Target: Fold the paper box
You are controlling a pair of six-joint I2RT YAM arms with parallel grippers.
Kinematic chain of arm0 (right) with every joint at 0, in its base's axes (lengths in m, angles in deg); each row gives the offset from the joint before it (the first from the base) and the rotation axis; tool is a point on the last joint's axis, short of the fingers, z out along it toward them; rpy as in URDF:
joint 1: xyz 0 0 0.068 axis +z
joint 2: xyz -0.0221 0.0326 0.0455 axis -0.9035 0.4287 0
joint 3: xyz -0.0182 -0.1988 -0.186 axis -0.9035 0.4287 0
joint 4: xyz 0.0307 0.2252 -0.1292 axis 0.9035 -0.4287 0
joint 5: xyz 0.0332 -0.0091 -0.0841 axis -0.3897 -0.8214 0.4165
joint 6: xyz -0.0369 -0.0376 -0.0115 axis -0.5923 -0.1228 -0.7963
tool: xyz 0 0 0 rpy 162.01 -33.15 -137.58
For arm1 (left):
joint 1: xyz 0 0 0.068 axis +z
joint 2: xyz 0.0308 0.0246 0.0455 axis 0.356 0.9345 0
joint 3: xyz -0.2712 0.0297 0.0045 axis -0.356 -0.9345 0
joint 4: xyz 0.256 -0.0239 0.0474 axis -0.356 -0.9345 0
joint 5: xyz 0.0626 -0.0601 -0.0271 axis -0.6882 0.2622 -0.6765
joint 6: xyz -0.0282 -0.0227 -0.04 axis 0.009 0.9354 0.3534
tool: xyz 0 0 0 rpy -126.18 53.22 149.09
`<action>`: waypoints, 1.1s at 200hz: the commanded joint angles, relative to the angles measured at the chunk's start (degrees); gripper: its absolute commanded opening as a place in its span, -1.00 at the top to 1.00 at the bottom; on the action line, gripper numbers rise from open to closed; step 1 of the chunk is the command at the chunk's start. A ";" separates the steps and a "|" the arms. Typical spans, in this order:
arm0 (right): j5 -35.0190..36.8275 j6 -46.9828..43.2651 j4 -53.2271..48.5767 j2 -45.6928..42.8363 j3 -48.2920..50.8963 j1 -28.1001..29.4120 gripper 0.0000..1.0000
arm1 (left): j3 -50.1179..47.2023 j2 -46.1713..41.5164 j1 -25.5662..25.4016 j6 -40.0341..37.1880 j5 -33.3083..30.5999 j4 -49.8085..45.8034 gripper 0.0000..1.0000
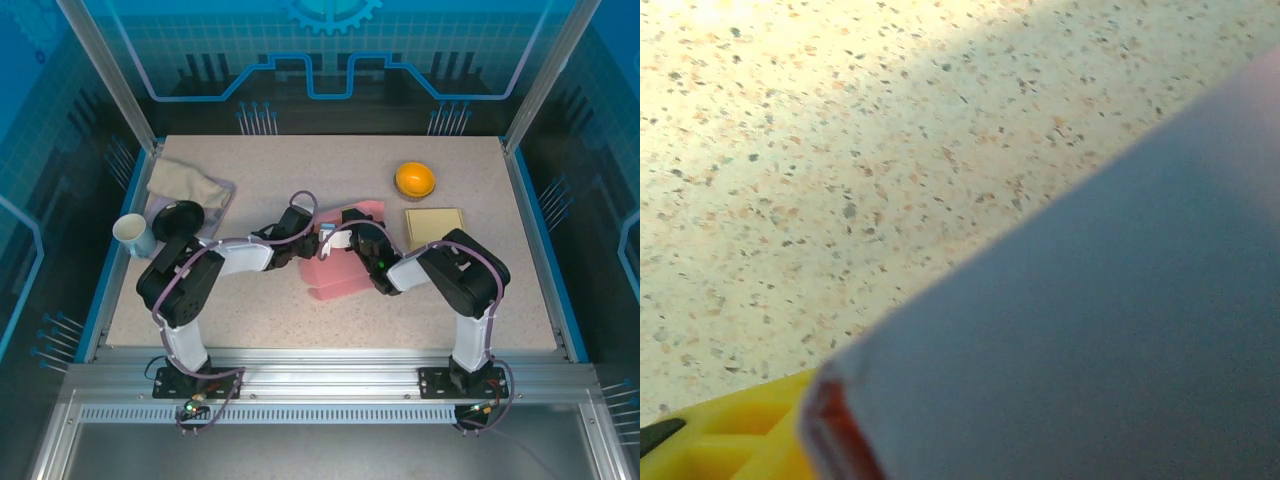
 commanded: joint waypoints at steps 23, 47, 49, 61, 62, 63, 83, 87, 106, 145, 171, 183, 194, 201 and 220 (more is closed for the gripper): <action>0.20 0.91 0.25 -0.39 0.83 0.80 1.00 | 3.80 2.01 -0.29 2.04 -12.77 -5.97 0.06; 1.57 1.12 0.11 -0.60 0.29 0.99 1.00 | 4.47 2.91 -0.61 1.67 -16.76 -8.26 0.35; 1.80 1.17 -0.14 -0.64 0.09 1.07 1.00 | 4.51 3.00 -0.62 1.55 -16.98 -8.30 0.36; 2.80 2.00 -1.90 -1.48 -0.83 1.38 1.00 | 4.31 3.37 -0.79 1.04 -18.00 -8.34 0.45; 2.85 2.05 -2.19 -1.57 -0.91 1.39 1.00 | 4.28 3.42 -0.82 0.99 -18.07 -8.33 0.45; 2.92 2.20 -2.47 -1.62 -1.00 1.39 1.00 | 4.27 3.44 -0.80 0.97 -18.11 -8.27 0.46; 1.93 6.77 -8.55 -4.97 -2.12 1.47 0.75 | 3.41 3.56 -0.94 0.42 -18.44 -7.00 0.51; 1.31 8.00 -9.99 -5.92 -2.16 1.48 0.74 | 3.30 3.48 -0.97 0.34 -18.45 -6.82 0.53; -1.64 14.27 -18.08 -10.53 -2.96 1.09 0.62 | 3.11 3.56 -0.99 0.72 -18.67 -6.35 0.55; -8.58 22.92 -31.67 -19.79 -2.76 -0.61 0.37 | 2.94 3.62 -0.95 1.04 -19.24 -5.33 0.57; -14.01 28.56 -42.07 -26.31 -3.96 -1.62 0.28 | 2.03 3.38 -0.96 1.12 -18.81 -3.66 0.57; -16.72 32.77 -47.68 -28.91 -5.73 -2.47 0.25 | 1.47 3.27 -0.95 1.00 -18.35 -2.37 0.58; -18.78 38.44 -52.49 -30.10 -8.50 -4.20 0.23 | 0.88 3.20 -1.00 0.93 -17.72 -0.99 0.59; -20.35 43.04 -55.75 -29.95 -11.72 -5.84 0.23 | 0.63 3.26 -1.00 0.78 -17.45 -0.45 0.59; -26.21 54.46 -62.52 -26.90 -18.26 -10.66 0.30 | 0.09 3.33 -1.03 0.28 -17.02 1.05 0.60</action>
